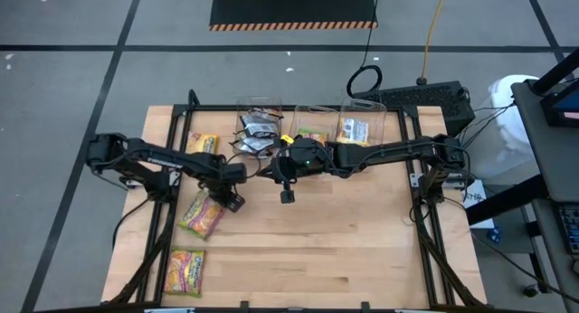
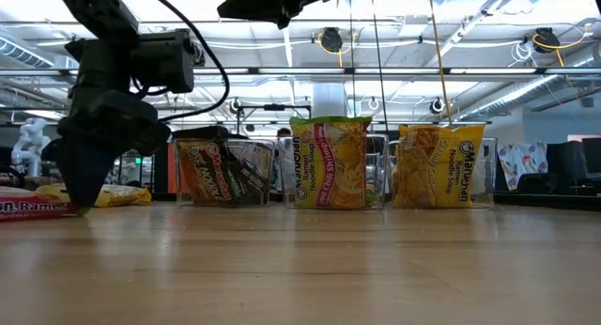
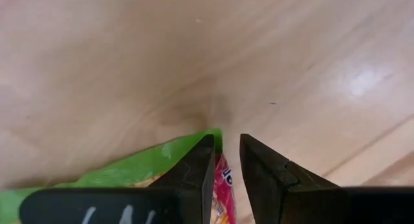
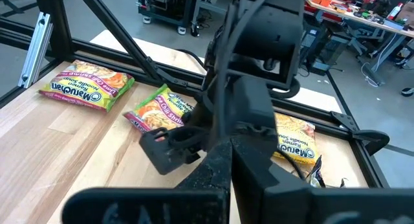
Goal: Sort Maruchan noodles
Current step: Put the green noodle pack into the middle transparent bin
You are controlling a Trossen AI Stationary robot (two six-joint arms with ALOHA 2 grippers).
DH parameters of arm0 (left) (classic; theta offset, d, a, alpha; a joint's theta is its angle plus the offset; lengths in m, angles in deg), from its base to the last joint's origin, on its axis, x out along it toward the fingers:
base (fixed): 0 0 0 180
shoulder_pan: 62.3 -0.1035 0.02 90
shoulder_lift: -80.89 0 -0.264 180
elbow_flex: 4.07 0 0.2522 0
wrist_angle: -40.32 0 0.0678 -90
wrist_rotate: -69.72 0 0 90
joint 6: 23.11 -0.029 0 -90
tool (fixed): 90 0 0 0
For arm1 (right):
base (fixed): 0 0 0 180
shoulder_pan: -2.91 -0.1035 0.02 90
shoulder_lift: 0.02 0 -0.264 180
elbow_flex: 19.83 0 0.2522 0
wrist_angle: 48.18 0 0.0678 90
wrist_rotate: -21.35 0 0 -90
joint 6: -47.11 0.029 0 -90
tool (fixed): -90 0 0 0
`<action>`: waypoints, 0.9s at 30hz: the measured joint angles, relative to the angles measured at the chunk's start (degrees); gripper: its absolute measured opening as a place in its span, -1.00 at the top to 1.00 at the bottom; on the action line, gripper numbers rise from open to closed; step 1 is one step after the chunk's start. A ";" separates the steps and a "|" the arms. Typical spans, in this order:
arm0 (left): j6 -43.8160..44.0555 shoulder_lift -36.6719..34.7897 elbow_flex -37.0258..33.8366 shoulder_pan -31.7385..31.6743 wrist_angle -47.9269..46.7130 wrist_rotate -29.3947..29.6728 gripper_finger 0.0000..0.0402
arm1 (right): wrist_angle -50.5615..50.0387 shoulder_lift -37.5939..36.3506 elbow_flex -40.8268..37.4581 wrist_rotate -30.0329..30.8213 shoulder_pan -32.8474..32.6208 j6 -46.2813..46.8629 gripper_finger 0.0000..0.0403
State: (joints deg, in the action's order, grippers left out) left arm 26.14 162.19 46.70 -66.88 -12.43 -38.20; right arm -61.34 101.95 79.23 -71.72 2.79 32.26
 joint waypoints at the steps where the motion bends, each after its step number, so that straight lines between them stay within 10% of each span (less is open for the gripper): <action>1: 0.00 0.16 0.00 0.39 0.17 0.02 0.61 | -0.02 0.00 0.00 0.00 0.00 0.00 1.00; 19: -0.66 1.94 0.17 3.15 -1.62 5.14 0.63 | -0.01 0.02 0.00 0.00 0.00 0.15 1.00; 27: -3.70 1.97 0.09 3.17 -1.94 6.88 0.97 | -0.04 -0.01 0.00 0.00 0.00 0.16 1.00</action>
State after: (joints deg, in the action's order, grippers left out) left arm 22.44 164.15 46.79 -63.71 -14.37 -31.32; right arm -61.38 101.94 79.23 -71.72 2.79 32.42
